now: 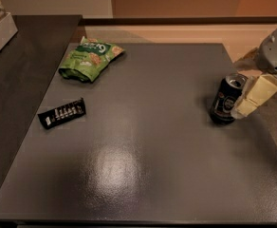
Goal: Pick pepsi can
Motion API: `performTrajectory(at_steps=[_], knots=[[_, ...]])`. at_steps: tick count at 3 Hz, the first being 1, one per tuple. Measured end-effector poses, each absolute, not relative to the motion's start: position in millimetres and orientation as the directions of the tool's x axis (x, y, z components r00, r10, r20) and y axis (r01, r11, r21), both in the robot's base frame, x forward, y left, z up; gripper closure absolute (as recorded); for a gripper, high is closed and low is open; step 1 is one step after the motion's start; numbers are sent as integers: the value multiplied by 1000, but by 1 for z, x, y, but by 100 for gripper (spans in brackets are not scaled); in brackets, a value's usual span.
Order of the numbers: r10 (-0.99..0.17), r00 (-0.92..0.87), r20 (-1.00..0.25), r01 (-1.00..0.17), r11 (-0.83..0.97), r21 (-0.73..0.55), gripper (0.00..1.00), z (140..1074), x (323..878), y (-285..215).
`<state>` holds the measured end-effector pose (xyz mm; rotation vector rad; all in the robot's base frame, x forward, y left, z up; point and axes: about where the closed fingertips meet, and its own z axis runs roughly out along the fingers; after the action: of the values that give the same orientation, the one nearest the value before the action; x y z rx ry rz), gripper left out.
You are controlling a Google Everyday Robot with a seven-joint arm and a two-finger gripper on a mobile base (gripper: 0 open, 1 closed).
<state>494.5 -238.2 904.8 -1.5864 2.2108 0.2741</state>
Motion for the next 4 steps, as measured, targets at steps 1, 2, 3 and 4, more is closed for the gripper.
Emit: performTrajectory(at_steps=[1,2,3,4], knots=[[-859,-273,-433,-943,328,-57,39,901,493,-236],[-855,-275,-439,-944,327,-47,62,900,491,-234],[-851,-257,-458,-946,317,-59,86,916,491,-226],[-849,-228,-476,-951,299,-78,100,944,491,-213]])
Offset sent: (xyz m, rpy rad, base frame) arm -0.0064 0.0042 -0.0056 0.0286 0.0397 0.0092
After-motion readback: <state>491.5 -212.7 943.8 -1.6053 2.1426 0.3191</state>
